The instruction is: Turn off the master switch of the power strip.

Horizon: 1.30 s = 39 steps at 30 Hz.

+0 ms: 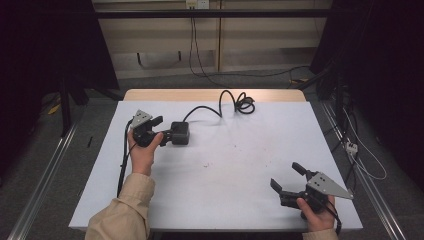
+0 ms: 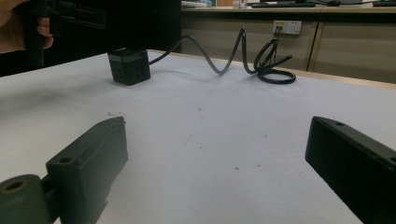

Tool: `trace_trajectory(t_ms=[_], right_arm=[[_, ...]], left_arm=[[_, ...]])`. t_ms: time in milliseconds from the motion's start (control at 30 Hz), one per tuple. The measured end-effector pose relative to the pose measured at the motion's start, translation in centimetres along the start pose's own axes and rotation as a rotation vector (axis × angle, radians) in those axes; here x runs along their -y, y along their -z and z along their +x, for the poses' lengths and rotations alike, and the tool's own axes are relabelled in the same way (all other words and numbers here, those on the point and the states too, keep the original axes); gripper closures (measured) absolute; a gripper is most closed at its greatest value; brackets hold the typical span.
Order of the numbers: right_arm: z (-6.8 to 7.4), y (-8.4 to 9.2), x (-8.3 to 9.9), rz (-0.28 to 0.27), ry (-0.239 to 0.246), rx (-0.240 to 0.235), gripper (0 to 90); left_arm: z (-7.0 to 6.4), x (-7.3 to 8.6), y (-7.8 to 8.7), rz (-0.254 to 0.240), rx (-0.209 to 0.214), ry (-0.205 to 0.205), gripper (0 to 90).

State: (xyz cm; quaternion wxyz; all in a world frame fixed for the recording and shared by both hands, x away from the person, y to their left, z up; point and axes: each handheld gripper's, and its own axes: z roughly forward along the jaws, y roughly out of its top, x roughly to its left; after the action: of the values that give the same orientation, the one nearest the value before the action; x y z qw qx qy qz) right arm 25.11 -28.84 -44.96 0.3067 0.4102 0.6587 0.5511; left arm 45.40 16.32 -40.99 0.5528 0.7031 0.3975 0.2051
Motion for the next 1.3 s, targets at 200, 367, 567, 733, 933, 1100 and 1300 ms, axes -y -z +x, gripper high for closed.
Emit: trace_trajectory(t_ms=[200, 367, 567, 733, 933, 1100, 1300], right_arm=[[0.0, 0.0, 0.0, 0.001, 0.0, 0.0, 5.3], [0.0, 0.0, 0.0, 0.001, -0.001, 0.0, 5.3], [-0.1, 0.0, 0.0, 0.001, -0.002, -0.001, 5.3], [-0.1, 0.0, 0.0, 0.0, -0.004, 0.0, 5.3], [-0.1, 0.0, 0.0, 0.002, -0.003, 0.0, 5.4], [-0.1, 0.1, 0.0, -0.001, -0.004, 0.001, 5.5], [-0.2, 0.1, 0.0, -0.001, -0.003, 0.001, 5.5]], left_arm=[[-0.1, 0.0, -0.4, 0.018, 0.006, -0.012, 31.6], [0.0, -0.1, -0.7, 0.027, 0.014, -0.017, 37.6], [-0.1, -0.2, -1.1, 0.034, 0.019, -0.002, 43.5], [0.0, 0.0, -1.3, 0.049, 0.016, -0.002, 46.7], [0.2, 0.1, -1.4, 0.05, 0.017, 0.009, 49.9], [0.4, 0.2, -1.5, 0.052, 0.018, 0.029, 53.9], [0.4, 0.3, -1.6, 0.062, 0.009, 0.021, 55.7]])
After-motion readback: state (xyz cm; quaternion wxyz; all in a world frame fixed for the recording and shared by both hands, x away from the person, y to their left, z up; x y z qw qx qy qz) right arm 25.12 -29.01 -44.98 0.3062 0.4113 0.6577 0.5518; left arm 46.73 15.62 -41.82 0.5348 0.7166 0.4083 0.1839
